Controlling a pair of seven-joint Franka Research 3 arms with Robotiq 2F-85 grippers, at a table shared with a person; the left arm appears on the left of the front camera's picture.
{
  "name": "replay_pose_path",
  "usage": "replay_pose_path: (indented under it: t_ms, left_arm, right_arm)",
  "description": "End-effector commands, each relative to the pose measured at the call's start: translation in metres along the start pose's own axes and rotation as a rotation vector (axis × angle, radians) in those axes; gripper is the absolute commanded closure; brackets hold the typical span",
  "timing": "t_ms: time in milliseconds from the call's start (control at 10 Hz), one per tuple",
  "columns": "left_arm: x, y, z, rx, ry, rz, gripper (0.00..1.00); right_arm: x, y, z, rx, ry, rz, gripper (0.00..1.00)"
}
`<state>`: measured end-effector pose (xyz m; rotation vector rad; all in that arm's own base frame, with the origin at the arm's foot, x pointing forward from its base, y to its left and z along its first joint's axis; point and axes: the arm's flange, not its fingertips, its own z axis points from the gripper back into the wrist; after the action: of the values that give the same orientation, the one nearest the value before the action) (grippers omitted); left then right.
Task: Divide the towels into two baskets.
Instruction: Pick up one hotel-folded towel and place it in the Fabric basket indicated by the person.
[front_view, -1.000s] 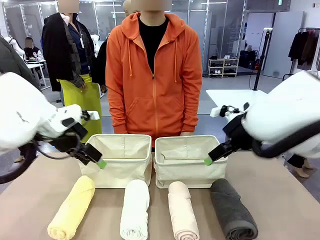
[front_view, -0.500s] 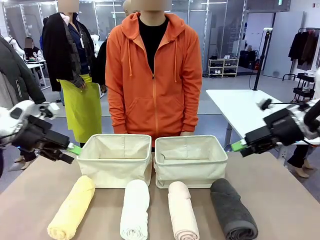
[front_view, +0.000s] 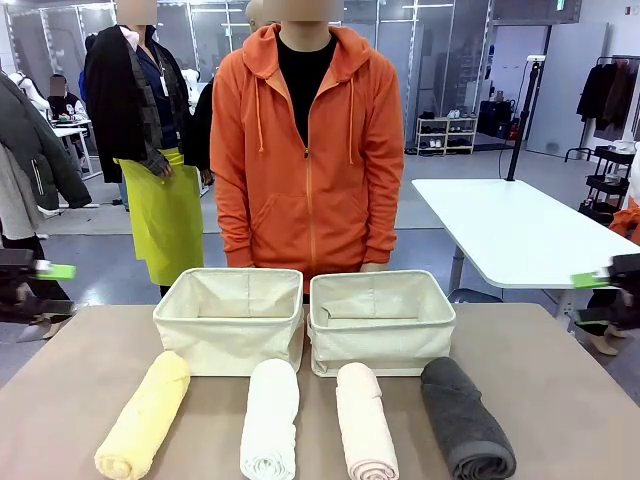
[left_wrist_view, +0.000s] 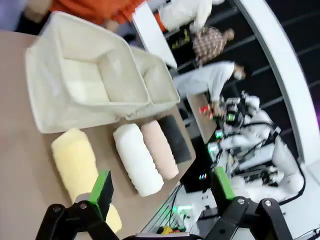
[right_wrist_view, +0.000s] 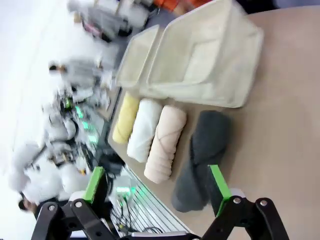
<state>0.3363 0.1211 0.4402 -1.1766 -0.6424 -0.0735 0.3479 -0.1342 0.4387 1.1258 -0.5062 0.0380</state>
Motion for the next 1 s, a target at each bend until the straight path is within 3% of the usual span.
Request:
replay_pose_path:
  t_ms: [0, 200, 400, 600, 700, 900]
  left_arm:
    - [-0.042, -0.001, 0.043, -0.006, -0.166, 0.039, 0.0]
    - [-0.067, 0.001, 0.091, 0.057, -0.321, 0.062, 0.0]
    - [-0.082, -0.002, 0.113, 0.1, -0.415, 0.041, 0.0]
    - [-0.077, -0.011, 0.11, 0.146, -0.417, 0.021, 0.0]
    - [-0.039, 0.014, 0.16, 0.125, -0.401, 0.078, 0.0]
    - [-0.039, 0.014, 0.16, 0.125, -0.401, 0.078, 0.0]
  right_arm:
    - [-0.016, -0.022, 0.046, 0.024, -0.162, -0.082, 0.0]
    - [-0.048, -0.039, 0.124, 0.007, -0.373, -0.173, 0.0]
    - [-0.072, -0.039, 0.167, -0.008, -0.504, -0.204, 0.0]
    - [-0.073, -0.034, 0.166, -0.057, -0.482, -0.19, 0.0]
    - [-0.081, -0.046, 0.184, -0.043, -0.5, -0.21, 0.0]
    - [-0.081, -0.046, 0.184, -0.043, -0.5, -0.21, 0.0]
